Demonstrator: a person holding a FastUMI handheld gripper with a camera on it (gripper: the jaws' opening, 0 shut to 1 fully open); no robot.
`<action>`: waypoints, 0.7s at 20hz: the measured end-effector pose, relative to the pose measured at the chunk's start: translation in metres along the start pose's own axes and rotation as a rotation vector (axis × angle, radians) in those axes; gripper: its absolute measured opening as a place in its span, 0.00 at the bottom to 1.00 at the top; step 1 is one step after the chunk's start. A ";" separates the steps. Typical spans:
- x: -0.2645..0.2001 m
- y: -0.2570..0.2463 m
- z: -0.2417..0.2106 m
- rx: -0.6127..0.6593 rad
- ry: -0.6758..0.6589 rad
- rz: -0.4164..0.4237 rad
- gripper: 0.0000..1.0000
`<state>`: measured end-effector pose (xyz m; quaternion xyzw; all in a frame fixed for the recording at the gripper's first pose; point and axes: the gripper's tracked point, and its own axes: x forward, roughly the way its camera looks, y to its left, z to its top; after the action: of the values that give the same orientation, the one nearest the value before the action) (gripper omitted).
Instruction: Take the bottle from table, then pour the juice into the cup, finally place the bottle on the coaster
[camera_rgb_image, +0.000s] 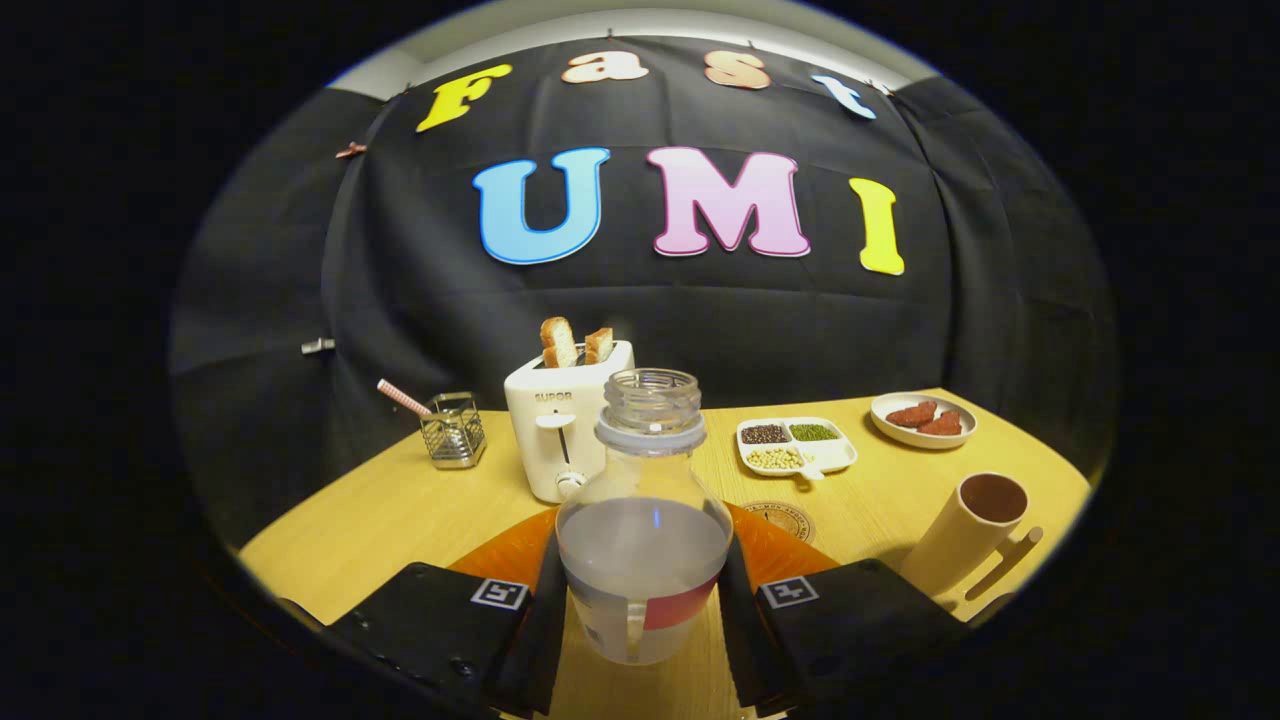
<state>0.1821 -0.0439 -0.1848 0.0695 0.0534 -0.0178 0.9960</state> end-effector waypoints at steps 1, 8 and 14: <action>-0.004 -0.001 0.006 0.036 0.002 0.005 0.69; -0.025 -0.024 0.040 0.269 0.014 0.004 0.69; -0.028 -0.058 0.053 0.472 0.020 -0.081 0.69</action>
<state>0.1572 -0.1076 -0.1379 0.2983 0.0603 -0.0691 0.9501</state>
